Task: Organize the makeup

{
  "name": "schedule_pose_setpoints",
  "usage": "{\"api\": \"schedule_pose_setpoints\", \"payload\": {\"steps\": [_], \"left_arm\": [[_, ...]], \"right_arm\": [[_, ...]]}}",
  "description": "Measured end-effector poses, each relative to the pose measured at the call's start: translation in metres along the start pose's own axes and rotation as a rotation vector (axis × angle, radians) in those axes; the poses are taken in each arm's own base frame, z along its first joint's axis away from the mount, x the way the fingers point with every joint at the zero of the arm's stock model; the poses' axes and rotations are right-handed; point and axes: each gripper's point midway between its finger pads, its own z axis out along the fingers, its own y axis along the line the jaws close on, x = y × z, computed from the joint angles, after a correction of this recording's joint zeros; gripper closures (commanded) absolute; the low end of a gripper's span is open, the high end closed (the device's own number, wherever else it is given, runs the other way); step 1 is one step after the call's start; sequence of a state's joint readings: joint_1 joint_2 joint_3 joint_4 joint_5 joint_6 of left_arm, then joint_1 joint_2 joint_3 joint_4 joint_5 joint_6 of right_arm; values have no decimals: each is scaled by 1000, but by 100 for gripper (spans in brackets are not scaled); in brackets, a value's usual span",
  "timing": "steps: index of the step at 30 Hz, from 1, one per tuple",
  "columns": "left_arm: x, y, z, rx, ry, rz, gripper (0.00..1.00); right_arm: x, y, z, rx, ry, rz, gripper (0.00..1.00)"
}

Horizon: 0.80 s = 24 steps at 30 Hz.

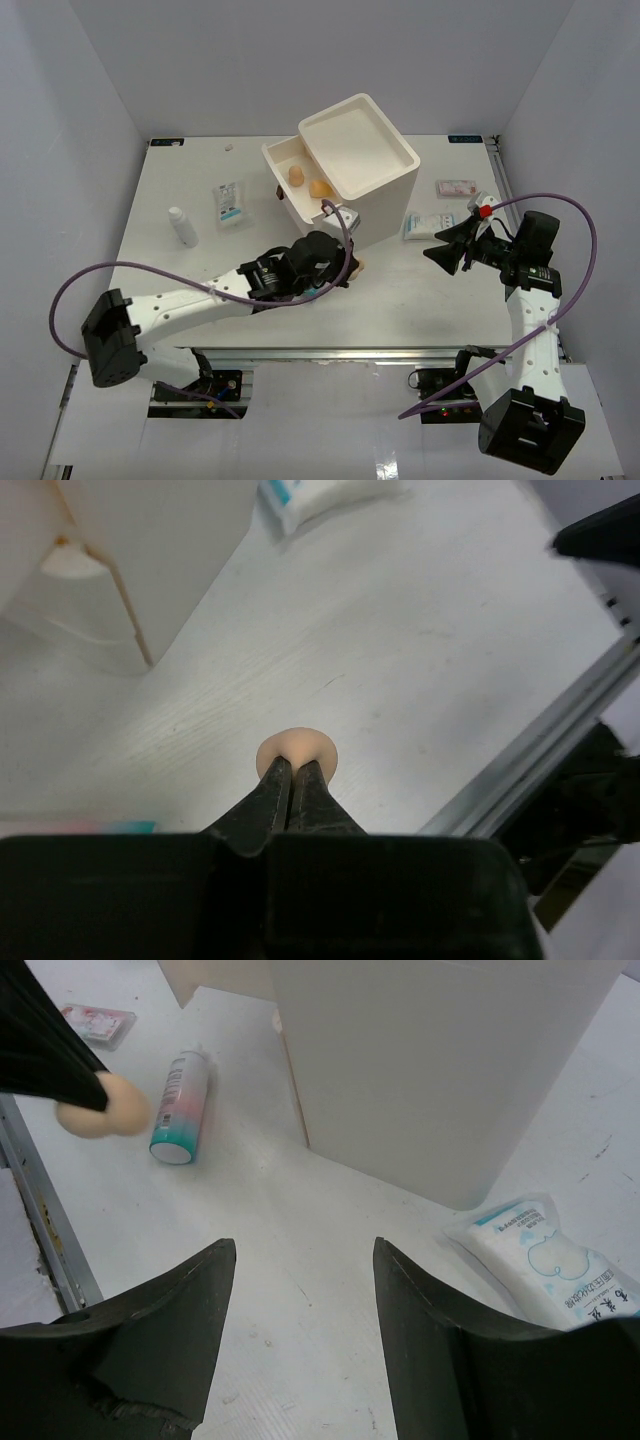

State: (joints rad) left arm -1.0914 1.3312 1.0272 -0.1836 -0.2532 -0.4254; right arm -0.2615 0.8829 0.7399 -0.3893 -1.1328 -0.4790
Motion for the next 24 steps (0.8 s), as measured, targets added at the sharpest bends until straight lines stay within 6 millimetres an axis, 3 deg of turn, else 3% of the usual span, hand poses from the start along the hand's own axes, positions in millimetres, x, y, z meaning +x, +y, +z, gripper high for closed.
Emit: {"api": "schedule_pose_setpoints", "payload": {"steps": [2,4,6,9,11,14,19,24], "left_arm": [[-30,-5,-21,50,-79,-23,100],[-54,5,-35,64,-137,-48,100],[-82,30,-43,41,-197,-83,100],[-125,83,-49,-55,-292,-137,100],[-147,117,-51,-126,-333,-167,100],[-171,152,-42,-195,-358,-196,100],[-186,198,2,-254,-317,-228,98],[-161,214,50,-249,-189,-249,78]], "right_arm": [[0,0,0,0,0,0,36],[0,0,0,-1,0,0,36],[1,0,0,-1,0,2,36],[0,0,0,-2,-1,1,36],[0,0,0,-3,-1,1,36],[1,0,0,-3,-1,1,36],[1,0,0,-2,-1,0,36],[1,0,0,-2,-1,0,36]]}}
